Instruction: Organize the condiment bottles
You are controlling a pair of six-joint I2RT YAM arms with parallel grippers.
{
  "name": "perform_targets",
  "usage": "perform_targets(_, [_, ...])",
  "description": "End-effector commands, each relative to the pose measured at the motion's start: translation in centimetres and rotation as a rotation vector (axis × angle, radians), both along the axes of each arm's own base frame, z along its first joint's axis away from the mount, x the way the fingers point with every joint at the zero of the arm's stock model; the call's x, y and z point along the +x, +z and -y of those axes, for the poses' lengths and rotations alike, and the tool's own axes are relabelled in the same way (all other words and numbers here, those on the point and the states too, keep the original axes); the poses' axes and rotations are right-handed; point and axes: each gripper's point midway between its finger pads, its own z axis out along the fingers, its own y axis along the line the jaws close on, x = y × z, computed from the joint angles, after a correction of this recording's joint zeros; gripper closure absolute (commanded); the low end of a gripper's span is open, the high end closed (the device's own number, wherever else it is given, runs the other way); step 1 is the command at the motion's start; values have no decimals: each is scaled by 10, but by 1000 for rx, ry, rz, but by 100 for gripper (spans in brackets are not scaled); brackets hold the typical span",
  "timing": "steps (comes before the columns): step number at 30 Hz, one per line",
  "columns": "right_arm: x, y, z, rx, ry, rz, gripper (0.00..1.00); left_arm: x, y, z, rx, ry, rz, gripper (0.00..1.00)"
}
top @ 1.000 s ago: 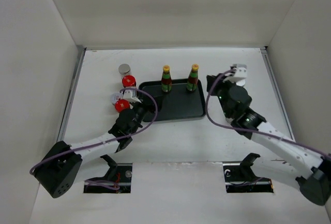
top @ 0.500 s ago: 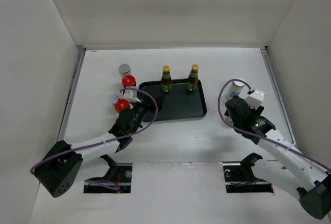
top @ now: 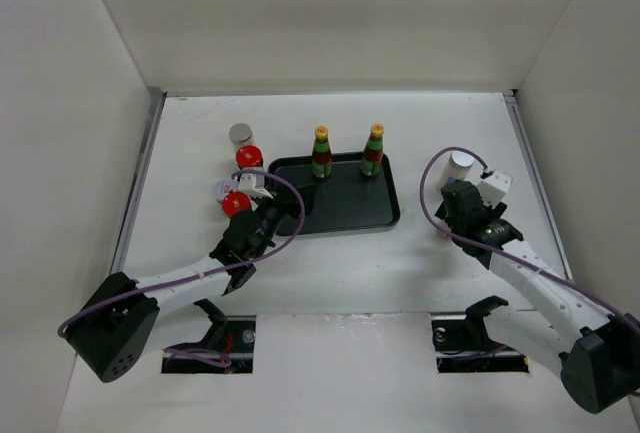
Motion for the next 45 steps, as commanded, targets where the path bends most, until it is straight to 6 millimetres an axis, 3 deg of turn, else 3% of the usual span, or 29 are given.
perform_targets(1, [25, 4, -7, 48, 29, 64, 22, 0, 20, 3, -52, -11, 51, 33])
perform_targets(7, [33, -6, -4, 60, 25, 61, 26, 2, 18, 3, -50, -8, 45, 33])
perform_targets(16, [33, -6, -11, 95, 48, 84, 24, 2, 18, 4, -49, -11, 44, 33])
perform_targets(21, [34, -6, -8, 80, 32, 86, 46, 2, 20, 4, -57, -15, 45, 33])
perform_targets(24, [38, 16, -10, 82, 38, 154, 52, 1, 20, 2, -62, -12, 46, 33])
perform_targets(28, [40, 73, -40, 134, 135, 303, 53, 3, 20, 2, -60, -9, 44, 33])
perform_targets(32, [50, 105, -99, 157, 312, 337, 55, 4, 18, 4, -57, -12, 37, 33])
perform_targets(39, [97, 114, -203, 130, 537, 403, 55, 4, 21, 1, -57, -6, 49, 33])
perform_targets(43, [121, 113, -249, 98, 641, 422, 56, 3, 23, -1, -61, -3, 53, 33])
perform_targets(45, [132, 111, -260, 74, 659, 433, 56, 3, 23, 0, -60, -5, 54, 33])
